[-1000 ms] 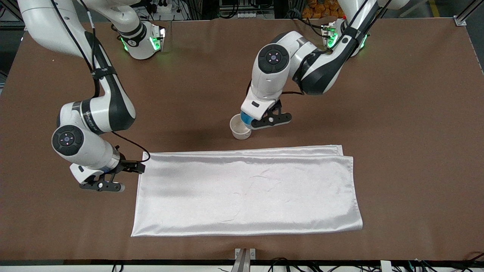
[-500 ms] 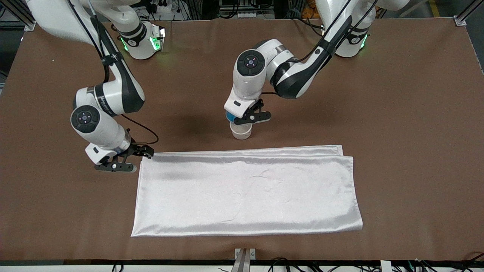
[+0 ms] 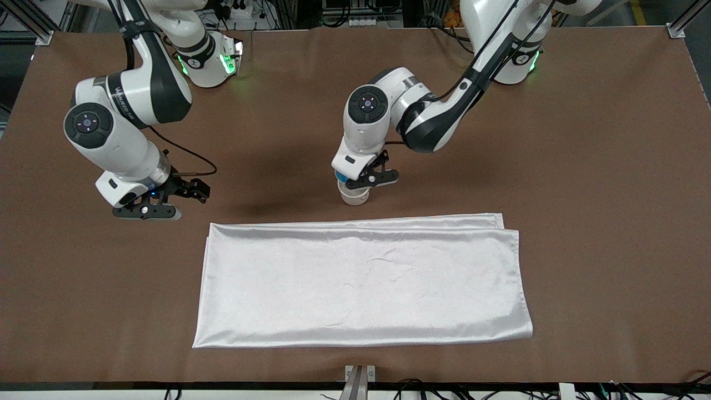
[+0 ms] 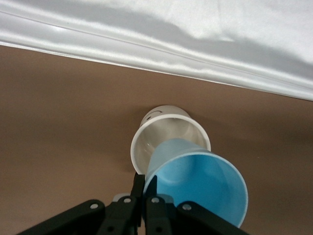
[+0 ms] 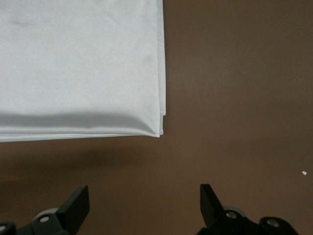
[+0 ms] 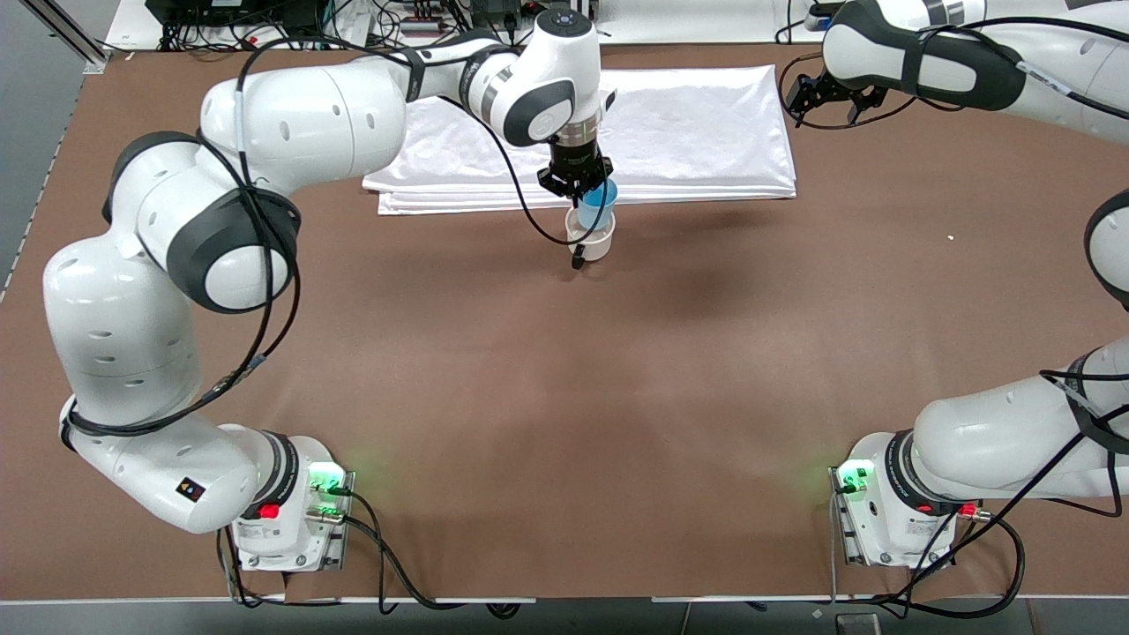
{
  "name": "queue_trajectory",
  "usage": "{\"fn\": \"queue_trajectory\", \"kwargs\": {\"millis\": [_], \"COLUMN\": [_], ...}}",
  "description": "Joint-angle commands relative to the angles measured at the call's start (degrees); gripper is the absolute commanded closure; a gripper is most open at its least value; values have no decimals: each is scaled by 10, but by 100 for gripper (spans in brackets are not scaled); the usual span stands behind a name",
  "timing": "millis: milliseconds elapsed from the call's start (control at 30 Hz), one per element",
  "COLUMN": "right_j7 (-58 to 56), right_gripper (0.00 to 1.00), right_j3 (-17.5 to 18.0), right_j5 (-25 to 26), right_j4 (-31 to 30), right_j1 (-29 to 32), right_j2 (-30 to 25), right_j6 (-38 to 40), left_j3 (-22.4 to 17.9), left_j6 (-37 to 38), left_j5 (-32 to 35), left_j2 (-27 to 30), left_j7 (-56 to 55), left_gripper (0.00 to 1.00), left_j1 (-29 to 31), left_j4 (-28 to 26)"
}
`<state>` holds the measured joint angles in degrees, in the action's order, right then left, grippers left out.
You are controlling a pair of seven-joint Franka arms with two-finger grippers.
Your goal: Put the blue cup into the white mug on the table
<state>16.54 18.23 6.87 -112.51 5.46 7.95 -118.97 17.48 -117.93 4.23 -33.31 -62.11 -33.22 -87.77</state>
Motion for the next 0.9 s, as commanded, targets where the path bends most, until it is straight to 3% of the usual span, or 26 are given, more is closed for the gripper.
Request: {"fn": "queue_trajectory", "kwargs": {"millis": [0,267,300,333,400,433,467,700,867], "right_j7": [-12,-49,-50,-50,-50,-50,-50,-60,-112], "right_gripper": [0,0,0,0,0,0,0,0,0], "right_j3": [15,15,14,12,0,-9,-16,-41,-63], "right_j5": [-12,-13,-14,-14,-14,-14,-14,-56,-58], "right_j4": [-17,20,26,36,52,60,68,109,156], "right_j1": [15,10,7,2,-12,-21,-30,-44,-48], "right_j2": [-50,-91,-92,-93,-93,-93,-92,-94,-98], "right_j6": [23,108,117,128,146,153,160,202,254], "left_j3": [-2,-2,-2,-2,-2,-3,-4,-4,-6], "left_j6": [-2,-11,-12,-12,-12,-12,-12,-12,-11], "left_j5": [24,29,30,29,29,30,30,32,40], "left_j2": [-11,-26,-29,-31,-31,-31,-31,-14,13], "left_j7": [-11,-11,-11,-11,-11,-11,-10,-6,-4], "left_gripper": [100,100,93,69,34,9,0,0,0], "left_j1": [-4,-4,-4,-4,-4,-4,-4,1,8], "left_j4": [3,5,6,7,8,8,8,10,10]}}
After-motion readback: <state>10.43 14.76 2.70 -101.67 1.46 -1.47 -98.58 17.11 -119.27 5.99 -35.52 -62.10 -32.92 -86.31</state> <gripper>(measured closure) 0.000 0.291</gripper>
